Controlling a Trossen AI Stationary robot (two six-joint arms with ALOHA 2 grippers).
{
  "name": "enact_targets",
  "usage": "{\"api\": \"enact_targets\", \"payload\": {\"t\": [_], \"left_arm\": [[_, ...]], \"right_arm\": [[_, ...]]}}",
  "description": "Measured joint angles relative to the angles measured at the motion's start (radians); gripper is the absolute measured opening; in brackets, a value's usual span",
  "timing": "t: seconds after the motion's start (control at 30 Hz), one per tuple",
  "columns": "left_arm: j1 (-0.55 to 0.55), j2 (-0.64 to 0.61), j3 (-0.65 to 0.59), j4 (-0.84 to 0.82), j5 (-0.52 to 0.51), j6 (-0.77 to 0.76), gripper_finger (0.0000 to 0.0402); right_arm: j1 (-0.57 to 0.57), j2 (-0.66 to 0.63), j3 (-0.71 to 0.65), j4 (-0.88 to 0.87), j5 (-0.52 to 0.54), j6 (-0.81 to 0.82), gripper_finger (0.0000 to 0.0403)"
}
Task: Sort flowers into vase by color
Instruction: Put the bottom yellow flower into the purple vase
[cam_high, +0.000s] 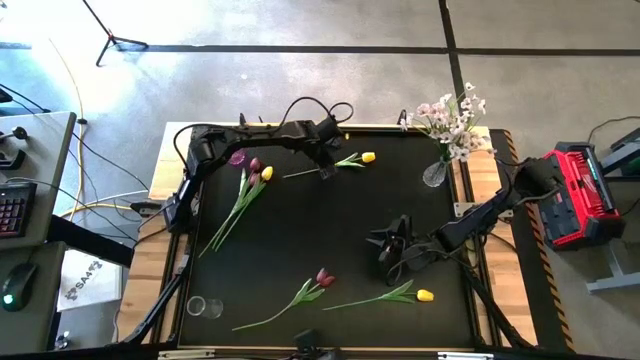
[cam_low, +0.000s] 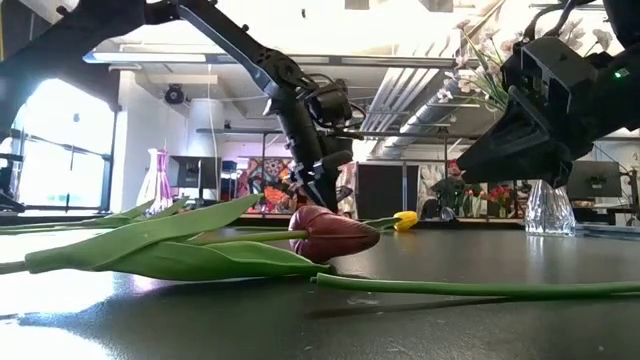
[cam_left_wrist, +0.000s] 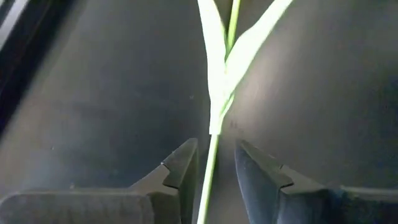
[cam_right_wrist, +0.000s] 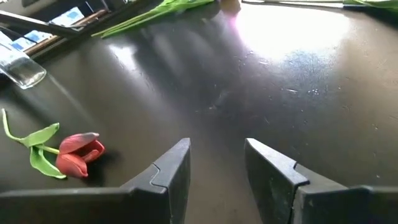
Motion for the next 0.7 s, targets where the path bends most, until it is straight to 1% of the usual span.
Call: {"api": "enact_targets", "payload": {"t": [0.23,0.37,0.47,0.6,0.7], "left_arm": [[0.017,-0.002,0.004,-0.164,0.0,0.098,0.0083],[0.015,0.009,-0.032,-0.185,-0.003,0.124,0.0083],[0.005,0.005,-0.036,-0.181,-0.024,0.136,0.0085],[-0.001,0.006,-0.038,-0.225,-0.032,0.147,0.0097],[-0.005,0.006,-0.038,-0.253,-0.033,0.118,0.0107]], "right_arm": [[0.005,0.0,0.0,-0.026,-0.035,0.025,0.0139],[0.017,0.0,0.0,-0.052,-0.029,0.051,0.0139],[0.016,0.0,0.0,-0.053,-0.026,0.053,0.0139],[0.018,0.0,0.0,-0.052,-0.03,0.061,0.0139],[0.027,0.0,-0.001,-0.062,-0.032,0.068,0.0139]]}}
